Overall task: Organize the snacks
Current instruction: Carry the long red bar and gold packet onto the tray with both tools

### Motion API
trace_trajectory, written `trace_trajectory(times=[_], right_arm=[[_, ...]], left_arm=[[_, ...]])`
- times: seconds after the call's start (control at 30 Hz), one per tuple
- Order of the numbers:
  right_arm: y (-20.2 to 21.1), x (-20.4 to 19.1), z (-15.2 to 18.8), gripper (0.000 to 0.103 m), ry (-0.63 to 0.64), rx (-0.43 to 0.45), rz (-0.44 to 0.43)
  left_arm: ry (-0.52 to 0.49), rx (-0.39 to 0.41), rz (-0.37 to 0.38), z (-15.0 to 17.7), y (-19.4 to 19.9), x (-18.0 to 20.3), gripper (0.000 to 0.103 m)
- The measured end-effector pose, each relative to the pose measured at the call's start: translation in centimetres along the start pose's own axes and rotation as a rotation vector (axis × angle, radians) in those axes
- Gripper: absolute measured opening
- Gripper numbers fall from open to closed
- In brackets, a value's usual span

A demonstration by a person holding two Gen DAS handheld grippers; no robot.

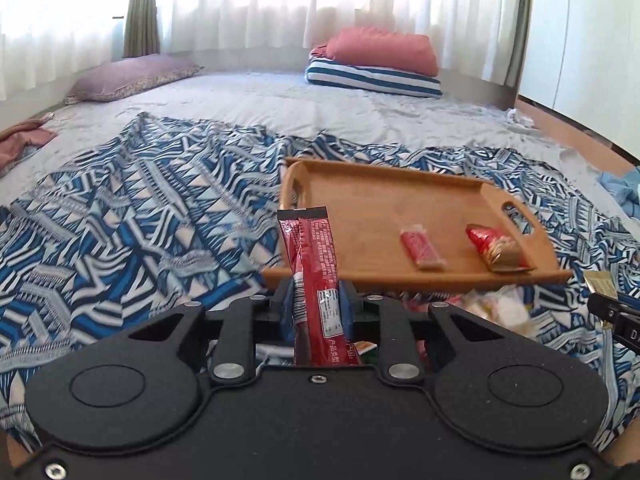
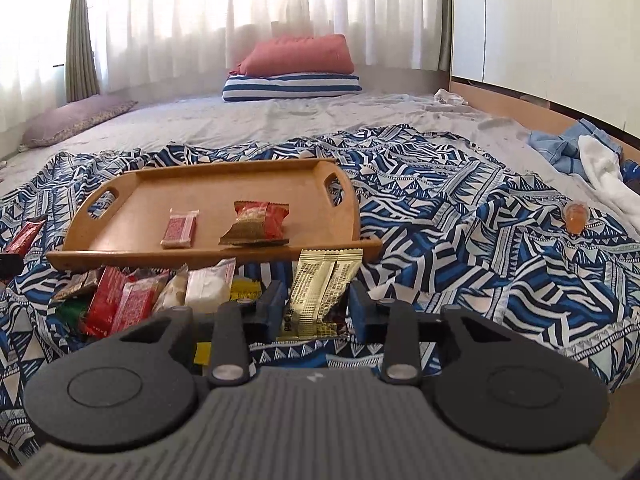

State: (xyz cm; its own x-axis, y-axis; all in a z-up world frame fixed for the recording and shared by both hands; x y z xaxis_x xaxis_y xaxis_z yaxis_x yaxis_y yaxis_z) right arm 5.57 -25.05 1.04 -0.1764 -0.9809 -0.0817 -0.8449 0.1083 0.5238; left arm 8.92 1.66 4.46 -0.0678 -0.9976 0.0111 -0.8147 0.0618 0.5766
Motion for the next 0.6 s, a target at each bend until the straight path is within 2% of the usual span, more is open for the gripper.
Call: trace_trajectory(times=[0.23,0.43,0.6], right_arm=[[-2.7,-0.1,-3.8,0.038,0.041,0.017,-0.064],[-6.2,-0.7,-6.0,0.038,0.065,-0.045,-0.147],[-9.4,-0.6,-6.1,0.038,0.052,-0.114,-0.147]], left_arm=[[0.003,-0.040,0.070,-3.5,-3.1,2.4,0.022],[0.007,-0.098,0.099,-4.8,-6.9,4.0,0.022],[-0.022,-0.145,0.090,-4.8,-10.0,5.4,0.022]])
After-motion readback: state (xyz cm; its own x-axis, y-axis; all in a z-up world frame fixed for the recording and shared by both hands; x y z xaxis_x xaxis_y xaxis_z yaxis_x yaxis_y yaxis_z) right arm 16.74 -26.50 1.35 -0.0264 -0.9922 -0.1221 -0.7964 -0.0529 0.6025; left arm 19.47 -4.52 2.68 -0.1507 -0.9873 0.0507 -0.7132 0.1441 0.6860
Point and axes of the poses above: each gripper's, at about its wrist camera, not at the fingertips, and y roughly against the way its jaws point, x to its right, z to its underside, the point moved 6 cm from there along -y, roughly the way its jaws point, and after that the axes turned 4 degrees about -y, right-handed, at the moved point
